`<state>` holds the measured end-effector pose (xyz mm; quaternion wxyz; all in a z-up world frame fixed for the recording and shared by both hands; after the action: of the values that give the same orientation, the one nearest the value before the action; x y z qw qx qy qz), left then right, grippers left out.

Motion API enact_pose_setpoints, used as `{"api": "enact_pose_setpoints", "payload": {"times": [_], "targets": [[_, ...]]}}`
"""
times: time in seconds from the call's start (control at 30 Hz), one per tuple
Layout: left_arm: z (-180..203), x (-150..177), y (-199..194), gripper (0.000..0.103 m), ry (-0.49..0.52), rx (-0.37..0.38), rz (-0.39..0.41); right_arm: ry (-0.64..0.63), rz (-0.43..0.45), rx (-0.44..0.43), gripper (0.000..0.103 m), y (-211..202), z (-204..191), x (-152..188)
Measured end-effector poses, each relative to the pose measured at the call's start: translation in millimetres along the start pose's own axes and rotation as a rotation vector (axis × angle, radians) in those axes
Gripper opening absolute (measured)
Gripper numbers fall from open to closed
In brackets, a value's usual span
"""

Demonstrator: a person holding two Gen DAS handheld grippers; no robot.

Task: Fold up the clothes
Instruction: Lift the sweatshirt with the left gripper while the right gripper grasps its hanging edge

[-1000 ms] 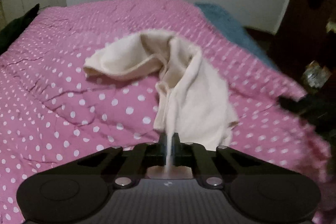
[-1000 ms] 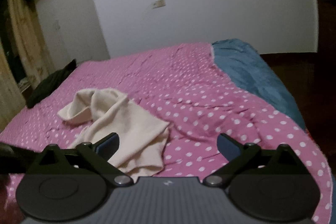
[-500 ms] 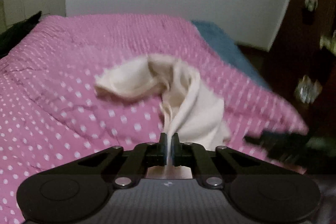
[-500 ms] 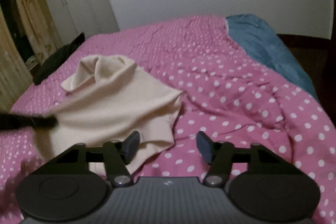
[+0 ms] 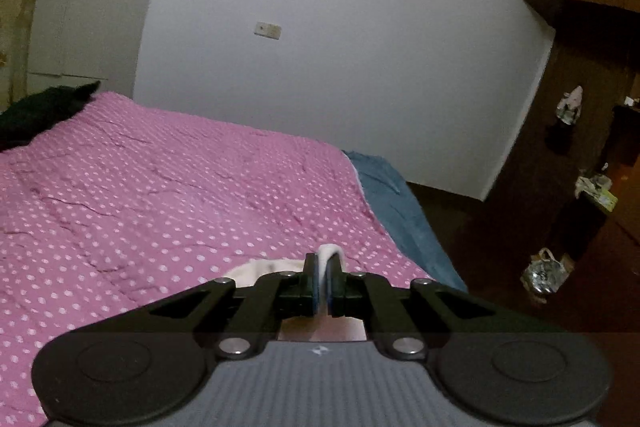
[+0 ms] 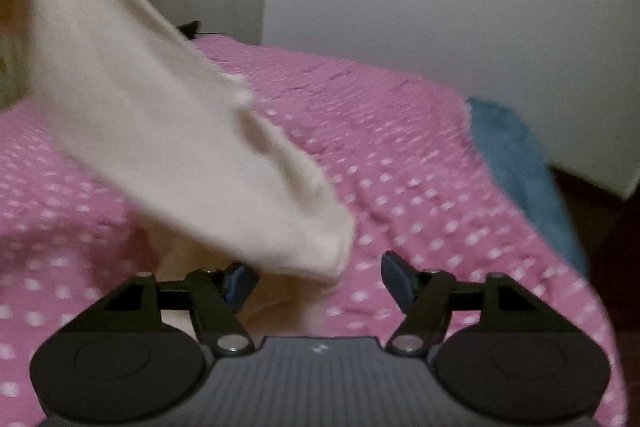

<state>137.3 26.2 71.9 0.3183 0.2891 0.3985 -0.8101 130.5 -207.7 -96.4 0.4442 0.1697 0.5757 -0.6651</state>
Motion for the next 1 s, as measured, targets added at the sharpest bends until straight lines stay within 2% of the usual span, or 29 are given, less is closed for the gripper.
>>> {"api": "enact_pose_setpoints", "payload": {"times": [0.03,0.1,0.17,0.2,0.27,0.33,0.4,0.57,0.73,0.87,0.93,1.0], "targets": [[-3,-3,-3,0.004,-0.010,0.003,0.002,-0.022,0.000,0.021,0.072,2,-2,-1],[-9,-10,-11,0.004,-0.029,0.004,0.018,-0.036,0.013,-0.020,0.070,4,-7,-5],[-17,-18,-21,0.004,-0.048,-0.001,0.044,-0.093,0.042,-0.047,0.045,0,-16,-11],[-20,-23,-28,0.004,-0.059,-0.006,0.062,-0.096,0.055,-0.062,0.039,-3,-18,-14],[-29,-33,-43,0.004,-0.091,-0.008,0.093,-0.070,0.080,-0.109,0.018,-10,-19,-24],[-36,-43,-59,0.004,-0.120,-0.003,0.123,-0.020,0.113,-0.150,0.013,-21,-18,-34],[-43,-52,-80,0.004,-0.130,-0.004,0.170,-0.016,0.152,-0.167,0.011,-36,-19,-47],[-64,-81,-141,0.004,-0.177,-0.033,0.295,-0.022,0.269,-0.322,0.009,-91,-40,-81],[-76,-126,-220,0.004,-0.231,-0.074,0.447,0.018,0.399,-0.575,0.008,-152,-84,-133],[-66,-153,-287,0.004,-0.198,-0.112,0.569,0.050,0.494,-0.775,0.007,-193,-116,-167],[-61,-163,-313,0.004,-0.181,-0.125,0.608,0.088,0.509,-0.860,0.007,-205,-126,-177],[-54,-173,-321,0.004,-0.159,-0.145,0.590,0.122,0.519,-0.908,0.006,-214,-133,-181]]}}
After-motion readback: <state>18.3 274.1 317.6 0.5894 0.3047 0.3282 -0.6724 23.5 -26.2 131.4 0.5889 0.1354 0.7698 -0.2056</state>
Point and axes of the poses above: each gripper's, at about its wrist camera, not at the fingertips, and y roughly the way its jaws point, z to its right, x to its underside, the point moved 5 cm from there along y, roughly the way its jaws point, and after that the axes turned 15 degrees about -y, right-handed, at the moved point
